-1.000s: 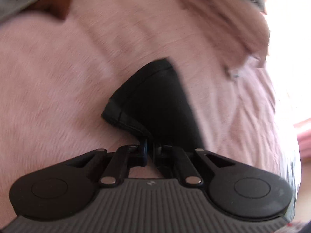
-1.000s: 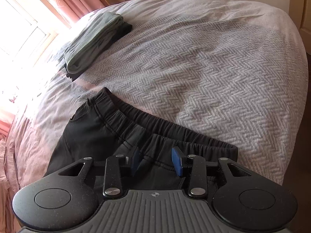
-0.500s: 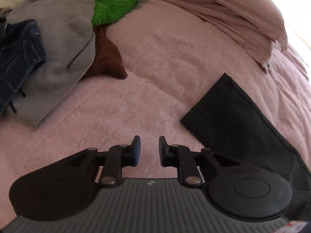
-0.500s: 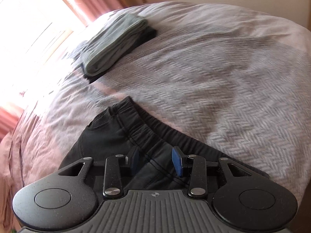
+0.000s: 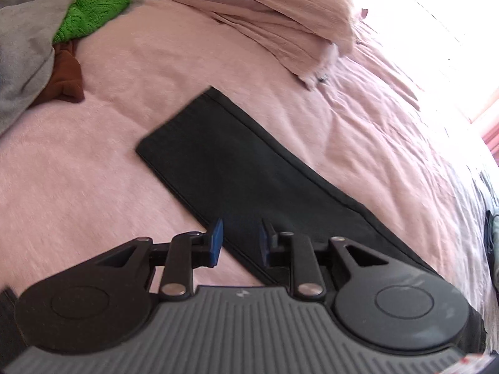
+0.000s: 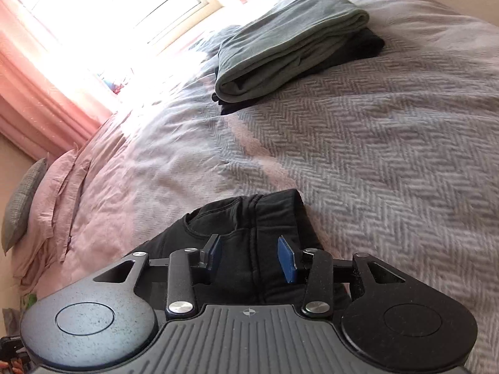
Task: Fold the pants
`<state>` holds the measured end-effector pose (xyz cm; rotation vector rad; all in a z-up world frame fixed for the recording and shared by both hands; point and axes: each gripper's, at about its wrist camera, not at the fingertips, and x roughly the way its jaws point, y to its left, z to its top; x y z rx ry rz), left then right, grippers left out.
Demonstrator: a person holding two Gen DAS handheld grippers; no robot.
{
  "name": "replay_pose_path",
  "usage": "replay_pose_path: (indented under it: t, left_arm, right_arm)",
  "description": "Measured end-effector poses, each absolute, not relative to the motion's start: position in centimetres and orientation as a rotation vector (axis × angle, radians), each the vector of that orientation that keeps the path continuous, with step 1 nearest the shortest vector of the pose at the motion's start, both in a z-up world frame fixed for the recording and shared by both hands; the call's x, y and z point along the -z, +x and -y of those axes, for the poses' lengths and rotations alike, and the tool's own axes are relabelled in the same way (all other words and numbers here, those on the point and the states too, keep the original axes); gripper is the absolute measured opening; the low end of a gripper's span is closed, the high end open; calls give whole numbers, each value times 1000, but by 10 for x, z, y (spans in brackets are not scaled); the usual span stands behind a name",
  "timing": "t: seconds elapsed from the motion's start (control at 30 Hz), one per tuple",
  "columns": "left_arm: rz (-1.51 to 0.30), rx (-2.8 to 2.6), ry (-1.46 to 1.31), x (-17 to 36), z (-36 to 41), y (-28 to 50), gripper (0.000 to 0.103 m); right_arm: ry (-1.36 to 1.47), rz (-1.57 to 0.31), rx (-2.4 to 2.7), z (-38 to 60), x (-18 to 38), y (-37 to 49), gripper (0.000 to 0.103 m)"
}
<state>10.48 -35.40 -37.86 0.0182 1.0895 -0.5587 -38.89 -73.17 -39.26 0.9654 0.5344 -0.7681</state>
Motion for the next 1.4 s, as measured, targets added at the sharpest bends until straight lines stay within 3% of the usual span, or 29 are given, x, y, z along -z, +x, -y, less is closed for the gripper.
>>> replay_pose_path:
  t: [0.4,0.6,0.7,0.83,0.97,1.03,1.2,1.37,1.4]
  left_arm:
    - [-1113,504,9,382,359,-53,23]
    - [-1106,450,6,376,347,-93,23]
    - [-1104,429,2,372,344,-105,24]
    - [-1109,415,-1,367,340,-115,24]
    - [-1102,408,15,365,342,-120,24]
    - [-1100,409,11,365,343,-122,24]
    - [-1074,424,37,360,345,-128,24]
    - [-1087,411,21,363,339,-128,24]
    - [-1086,414,18,362,337,-129,24]
  right_arm:
    - [1092,-527,443,800,453,-425,38]
    - [1129,-429,275,816,452,-424,38]
    - [1145,-477,256,821,461,-413,37]
    - [1287,-445,239,832,487,-423,25]
    - [1263,-399,166,832,480,-417,25]
    - [1219,-398,178,831,472,-407,4]
    - [1051,-359,295,827,433,-412,1]
    - [1119,-533,434,841,478,-395,2]
    - [1122,-529,433,840,472,-397,8]
